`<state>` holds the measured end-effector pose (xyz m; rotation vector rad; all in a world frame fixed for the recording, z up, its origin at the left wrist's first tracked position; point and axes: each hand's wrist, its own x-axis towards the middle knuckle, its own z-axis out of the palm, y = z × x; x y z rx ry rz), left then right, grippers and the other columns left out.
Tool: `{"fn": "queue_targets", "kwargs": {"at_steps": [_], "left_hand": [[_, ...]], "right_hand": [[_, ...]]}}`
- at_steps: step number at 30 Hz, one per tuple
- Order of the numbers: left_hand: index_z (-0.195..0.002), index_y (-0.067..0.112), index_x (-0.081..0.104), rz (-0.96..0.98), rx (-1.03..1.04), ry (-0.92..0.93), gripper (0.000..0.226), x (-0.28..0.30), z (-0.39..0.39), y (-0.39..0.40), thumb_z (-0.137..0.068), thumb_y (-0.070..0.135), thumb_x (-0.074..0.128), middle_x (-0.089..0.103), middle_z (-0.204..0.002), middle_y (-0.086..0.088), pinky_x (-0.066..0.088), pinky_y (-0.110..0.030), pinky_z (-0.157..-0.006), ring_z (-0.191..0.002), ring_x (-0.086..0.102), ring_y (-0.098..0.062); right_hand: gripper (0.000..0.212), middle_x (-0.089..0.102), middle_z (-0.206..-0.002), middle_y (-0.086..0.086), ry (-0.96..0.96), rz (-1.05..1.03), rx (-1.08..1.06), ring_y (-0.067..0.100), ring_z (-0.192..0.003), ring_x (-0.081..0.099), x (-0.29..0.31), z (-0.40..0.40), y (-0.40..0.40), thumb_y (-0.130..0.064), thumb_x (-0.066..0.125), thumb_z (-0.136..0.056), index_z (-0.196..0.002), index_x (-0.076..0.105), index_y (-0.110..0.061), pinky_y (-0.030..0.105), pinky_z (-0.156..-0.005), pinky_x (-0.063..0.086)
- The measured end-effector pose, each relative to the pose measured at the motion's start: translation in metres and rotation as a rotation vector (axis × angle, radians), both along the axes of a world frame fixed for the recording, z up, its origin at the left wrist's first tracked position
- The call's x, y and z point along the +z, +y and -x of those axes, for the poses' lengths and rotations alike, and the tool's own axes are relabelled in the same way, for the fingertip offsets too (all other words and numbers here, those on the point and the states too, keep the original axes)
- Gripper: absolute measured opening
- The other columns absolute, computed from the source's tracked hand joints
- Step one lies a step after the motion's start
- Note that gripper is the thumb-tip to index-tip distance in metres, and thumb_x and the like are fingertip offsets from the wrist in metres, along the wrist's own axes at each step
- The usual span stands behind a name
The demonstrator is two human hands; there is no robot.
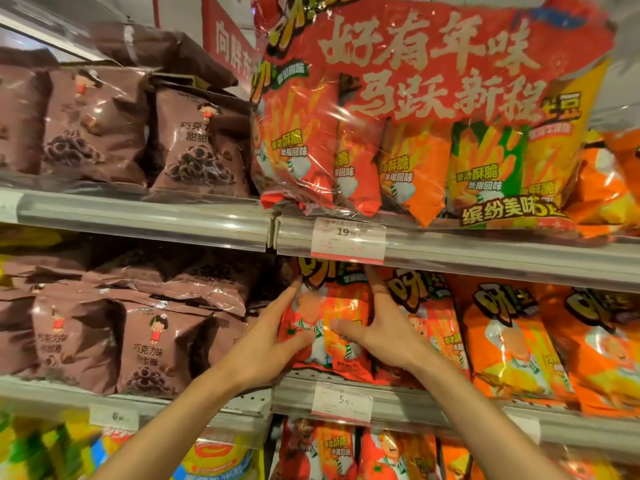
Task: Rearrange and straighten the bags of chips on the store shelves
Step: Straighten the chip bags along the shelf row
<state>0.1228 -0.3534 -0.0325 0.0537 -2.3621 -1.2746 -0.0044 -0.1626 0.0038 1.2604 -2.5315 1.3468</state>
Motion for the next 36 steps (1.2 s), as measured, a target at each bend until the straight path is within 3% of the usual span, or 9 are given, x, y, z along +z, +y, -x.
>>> {"fn": "queue_targets", "kwargs": {"at_steps": [5, 8, 11, 16, 20, 25, 30, 33, 36], "left_hand": [[-0.156, 0.047, 0.01, 0.214, 0.1, 0.044, 0.084, -0.006, 0.002, -0.009, -0.094, 0.038, 0.066, 0.027, -0.159, 0.018, 0.029, -0.033, -0.121, -0.145, 0.025, 0.004], [-0.149, 0.061, 0.003, 0.243, 0.059, 0.038, 0.083, -0.009, 0.003, -0.012, -0.091, 0.054, 0.062, 0.019, -0.155, 0.034, 0.023, -0.02, -0.116, -0.141, 0.017, 0.017], [-0.149, 0.064, 0.0, 0.231, 0.017, 0.014, 0.083, -0.011, 0.005, -0.012, -0.092, 0.056, 0.06, 0.02, -0.149, 0.043, 0.028, -0.019, -0.114, -0.139, 0.023, 0.019], [-0.153, 0.055, 0.014, 0.163, 0.065, 0.044, 0.079, -0.014, 0.006, -0.016, -0.094, 0.044, 0.065, 0.037, -0.154, 0.024, 0.038, -0.034, -0.116, -0.14, 0.037, 0.003], [-0.146, 0.065, 0.011, 0.187, 0.14, 0.053, 0.075, -0.019, 0.001, -0.017, -0.095, 0.044, 0.062, 0.04, -0.15, 0.014, 0.034, -0.032, -0.116, -0.139, 0.035, -0.001], [-0.158, 0.04, 0.01, 0.281, 0.186, -0.019, 0.074, -0.015, 0.003, -0.011, -0.099, 0.041, 0.055, 0.042, -0.147, 0.002, 0.033, -0.033, -0.115, -0.137, 0.038, -0.012], [-0.158, 0.036, 0.015, 0.329, 0.305, 0.009, 0.073, -0.014, -0.004, 0.005, -0.099, 0.04, 0.056, 0.029, -0.158, 0.002, 0.034, -0.038, -0.116, -0.144, 0.033, -0.015], [-0.153, 0.032, 0.036, 0.343, 0.411, 0.191, 0.062, -0.014, -0.01, 0.021, -0.096, 0.036, 0.061, 0.038, -0.148, 0.004, 0.039, -0.032, -0.107, -0.137, 0.039, -0.015], [-0.134, 0.027, 0.055, 0.351, 0.373, 0.34, 0.038, -0.002, -0.009, 0.047, -0.097, 0.034, 0.059, 0.047, -0.122, 0.011, 0.049, -0.03, -0.088, -0.109, 0.054, -0.009]], "right_hand": [[0.1, 0.031, -0.141, 0.007, 0.199, -0.228, -0.118, 0.03, -0.136, 0.036, -0.001, -0.012, 0.004, -0.068, 0.065, -0.079, -0.153, 0.003, -0.04, 0.036, -0.102, 0.039], [0.098, 0.034, -0.134, 0.013, 0.378, -0.288, -0.201, 0.033, -0.132, 0.037, -0.001, -0.02, 0.01, -0.077, 0.057, -0.077, -0.152, 0.006, -0.039, 0.038, -0.102, 0.039], [0.1, 0.04, -0.137, 0.019, 0.515, -0.386, -0.296, 0.035, -0.132, 0.037, -0.001, -0.02, 0.014, -0.084, 0.044, -0.078, -0.155, 0.004, -0.035, 0.042, -0.106, 0.037], [0.099, 0.048, -0.141, 0.013, 0.57, -0.473, -0.295, 0.031, -0.135, 0.037, 0.0, -0.014, 0.012, -0.089, 0.024, -0.077, -0.154, 0.018, -0.027, 0.045, -0.116, 0.023], [0.1, 0.038, -0.15, 0.011, 0.553, -0.5, -0.176, 0.029, -0.142, 0.028, -0.005, -0.01, 0.01, -0.093, 0.028, -0.072, -0.152, 0.016, -0.034, 0.051, -0.118, 0.013], [0.093, 0.035, -0.152, 0.01, 0.562, -0.566, -0.151, 0.03, -0.143, 0.023, -0.011, -0.003, 0.001, -0.087, 0.038, -0.077, -0.15, 0.021, -0.033, 0.053, -0.118, 0.008], [0.095, 0.03, -0.156, 0.01, 0.56, -0.527, -0.141, 0.028, -0.145, 0.019, -0.011, -0.006, 0.006, -0.09, 0.031, -0.076, -0.152, 0.013, -0.036, 0.053, -0.118, 0.004], [0.088, 0.044, -0.145, 0.012, 0.549, -0.366, -0.209, 0.03, -0.138, 0.033, -0.006, -0.005, 0.022, -0.083, 0.034, -0.083, -0.152, 0.021, -0.028, 0.051, -0.117, 0.018], [0.066, 0.063, -0.104, 0.022, 0.583, -0.15, -0.444, 0.041, -0.105, 0.056, 0.008, 0.009, 0.05, -0.057, 0.059, -0.088, -0.125, 0.054, -0.003, 0.046, -0.092, 0.045]]}}
